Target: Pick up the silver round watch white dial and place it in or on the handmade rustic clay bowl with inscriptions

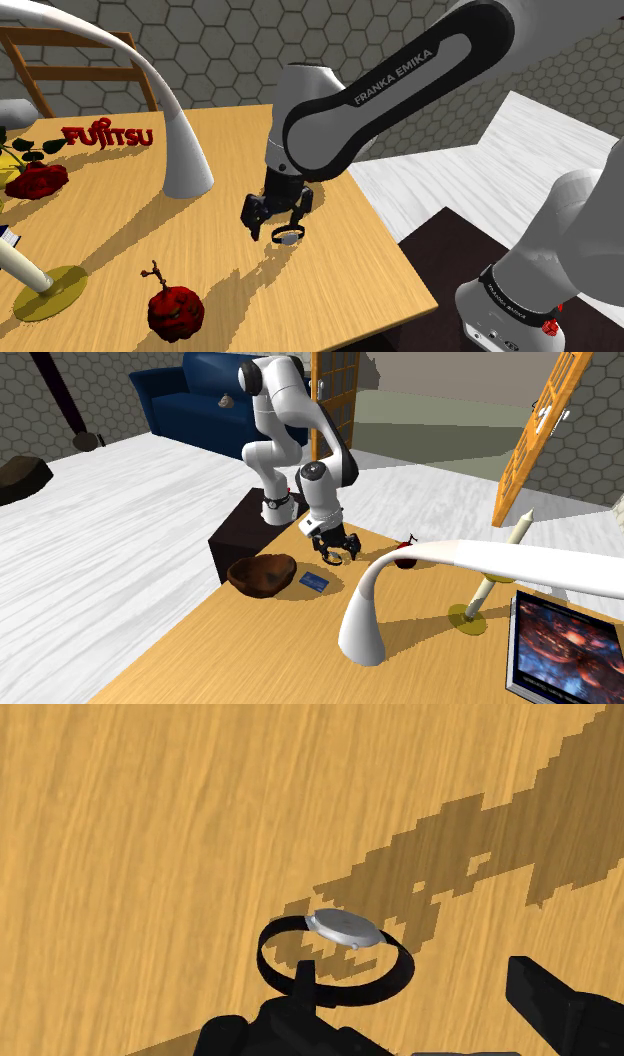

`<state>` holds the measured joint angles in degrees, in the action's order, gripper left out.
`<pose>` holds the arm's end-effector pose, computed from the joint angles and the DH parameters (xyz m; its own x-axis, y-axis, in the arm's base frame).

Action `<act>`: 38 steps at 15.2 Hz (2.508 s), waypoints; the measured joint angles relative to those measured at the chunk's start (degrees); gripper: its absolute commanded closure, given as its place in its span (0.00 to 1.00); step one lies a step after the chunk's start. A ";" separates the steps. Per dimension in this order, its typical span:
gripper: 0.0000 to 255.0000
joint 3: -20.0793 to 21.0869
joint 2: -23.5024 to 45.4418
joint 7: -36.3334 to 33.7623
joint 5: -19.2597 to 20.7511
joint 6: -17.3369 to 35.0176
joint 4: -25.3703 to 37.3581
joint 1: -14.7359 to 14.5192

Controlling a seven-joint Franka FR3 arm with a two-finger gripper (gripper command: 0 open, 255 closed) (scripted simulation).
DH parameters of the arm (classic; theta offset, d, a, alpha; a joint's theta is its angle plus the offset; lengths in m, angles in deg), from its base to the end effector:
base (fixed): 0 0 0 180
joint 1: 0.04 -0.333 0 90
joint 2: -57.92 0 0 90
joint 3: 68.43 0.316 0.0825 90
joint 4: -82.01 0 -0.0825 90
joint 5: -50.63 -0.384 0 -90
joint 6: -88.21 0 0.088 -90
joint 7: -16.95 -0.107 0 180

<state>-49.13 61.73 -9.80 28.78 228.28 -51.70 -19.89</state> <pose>0.4001 0.3264 0.3143 0.9913 -0.0578 -0.1186 -0.0857 -0.9656 -0.2456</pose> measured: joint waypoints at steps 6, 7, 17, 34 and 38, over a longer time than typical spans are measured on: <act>1.00 0.00 0.05 0.00 0.01 0.07 0.01 0.00; 1.00 0.00 0.06 0.00 0.01 0.07 0.01 0.00; 1.00 -0.04 -1.12 -0.45 0.13 -1.57 0.54 0.06; 1.00 -0.82 -9.06 -3.19 0.98 -14.54 5.88 0.76; 1.00 -1.00 -10.31 -3.94 1.26 -17.56 7.73 0.88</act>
<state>-50.13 51.42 -13.74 30.04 210.72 -43.97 -19.01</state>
